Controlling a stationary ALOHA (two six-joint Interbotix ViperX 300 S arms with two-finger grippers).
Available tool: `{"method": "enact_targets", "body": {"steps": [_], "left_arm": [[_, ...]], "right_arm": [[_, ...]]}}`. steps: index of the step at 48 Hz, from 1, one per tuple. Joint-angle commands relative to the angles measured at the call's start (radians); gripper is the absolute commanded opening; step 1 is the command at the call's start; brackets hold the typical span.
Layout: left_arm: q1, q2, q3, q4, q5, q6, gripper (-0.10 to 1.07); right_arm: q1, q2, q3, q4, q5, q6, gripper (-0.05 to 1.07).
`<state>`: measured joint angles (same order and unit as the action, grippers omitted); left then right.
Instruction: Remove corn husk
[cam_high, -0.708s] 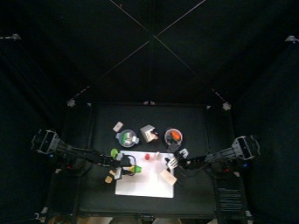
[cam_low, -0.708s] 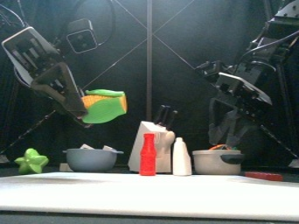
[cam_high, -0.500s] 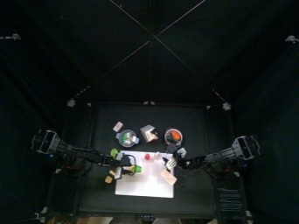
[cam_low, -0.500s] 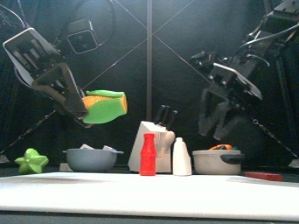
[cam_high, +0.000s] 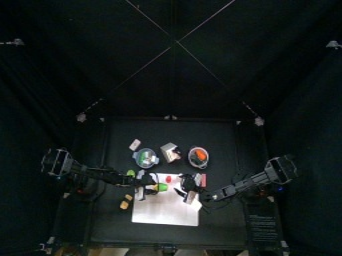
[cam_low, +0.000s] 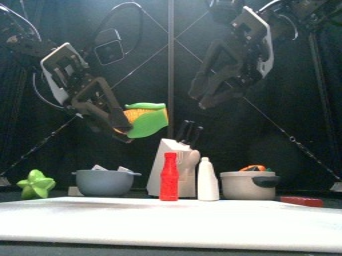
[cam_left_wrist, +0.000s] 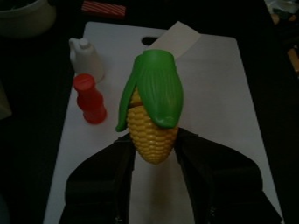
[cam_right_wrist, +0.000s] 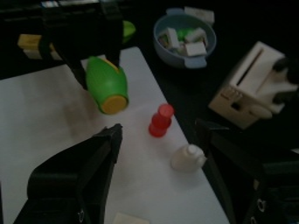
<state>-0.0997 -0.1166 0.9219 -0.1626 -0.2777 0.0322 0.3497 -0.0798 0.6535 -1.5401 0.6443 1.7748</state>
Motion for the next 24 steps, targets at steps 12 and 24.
{"method": "enact_targets", "body": {"steps": [12, 24], "left_arm": [[-0.003, -0.005, -0.032, 0.0, -0.067, -0.002, 0.65], [-0.005, 0.011, -0.049, 0.0, -0.067, 0.0, 0.65]], "right_arm": [[-0.003, 0.035, -0.069, -0.089, 0.003, 0.0, 0.97], [-0.005, 0.066, -0.094, -0.097, -0.018, 0.0, 0.97]]}}
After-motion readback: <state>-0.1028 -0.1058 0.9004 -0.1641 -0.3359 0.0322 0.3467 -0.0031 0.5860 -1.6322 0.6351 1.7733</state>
